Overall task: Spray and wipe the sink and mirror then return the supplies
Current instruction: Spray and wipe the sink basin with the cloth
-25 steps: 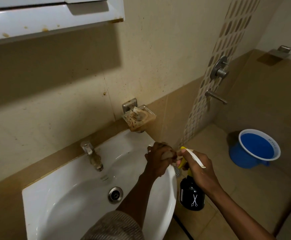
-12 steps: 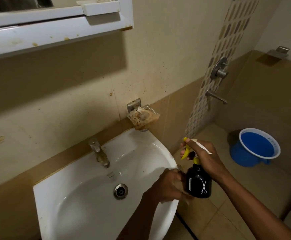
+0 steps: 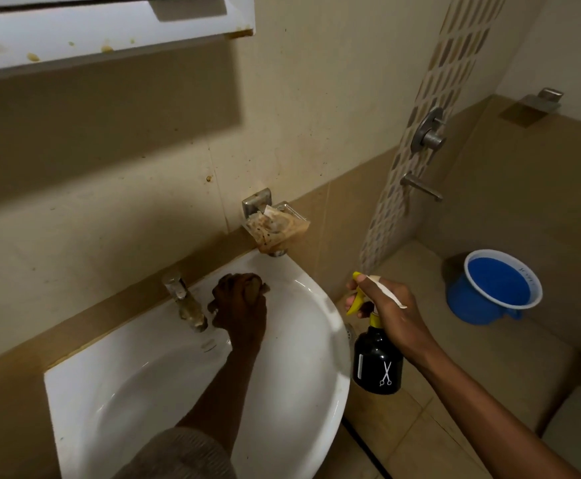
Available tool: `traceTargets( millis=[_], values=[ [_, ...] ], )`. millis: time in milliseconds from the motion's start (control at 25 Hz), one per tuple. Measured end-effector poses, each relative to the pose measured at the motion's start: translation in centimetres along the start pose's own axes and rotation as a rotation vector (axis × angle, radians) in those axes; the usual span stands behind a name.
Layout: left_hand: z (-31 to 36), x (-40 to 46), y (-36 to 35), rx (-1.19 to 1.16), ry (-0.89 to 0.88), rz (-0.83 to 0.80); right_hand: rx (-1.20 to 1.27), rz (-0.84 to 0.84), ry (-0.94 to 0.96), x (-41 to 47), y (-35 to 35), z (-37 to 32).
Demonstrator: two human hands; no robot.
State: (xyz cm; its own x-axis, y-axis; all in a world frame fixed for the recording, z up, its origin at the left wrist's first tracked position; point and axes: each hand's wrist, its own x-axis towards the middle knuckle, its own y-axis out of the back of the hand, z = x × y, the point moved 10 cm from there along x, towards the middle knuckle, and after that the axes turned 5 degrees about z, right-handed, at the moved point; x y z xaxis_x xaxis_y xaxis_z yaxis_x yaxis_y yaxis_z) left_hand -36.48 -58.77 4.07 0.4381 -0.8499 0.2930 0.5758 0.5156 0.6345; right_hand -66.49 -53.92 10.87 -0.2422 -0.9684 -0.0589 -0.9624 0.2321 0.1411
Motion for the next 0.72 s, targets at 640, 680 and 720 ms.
traceTargets(
  millis=[640, 680, 720],
  values=[
    [7.6, -14.3, -5.9, -0.353, -0.25, -0.875, -0.006, 0.021, 0.008, 0.0, -0.9, -0.7],
    [6.9, -15.5, -5.3, -0.411, -0.194, -0.958, -0.007, 0.013, 0.013, -0.2, -1.3, -0.9],
    [5.9, -16.7, -5.1, -0.446, -0.148, -1.034, -0.009, 0.008, 0.017, -0.6, -1.5, -1.1]
  ],
)
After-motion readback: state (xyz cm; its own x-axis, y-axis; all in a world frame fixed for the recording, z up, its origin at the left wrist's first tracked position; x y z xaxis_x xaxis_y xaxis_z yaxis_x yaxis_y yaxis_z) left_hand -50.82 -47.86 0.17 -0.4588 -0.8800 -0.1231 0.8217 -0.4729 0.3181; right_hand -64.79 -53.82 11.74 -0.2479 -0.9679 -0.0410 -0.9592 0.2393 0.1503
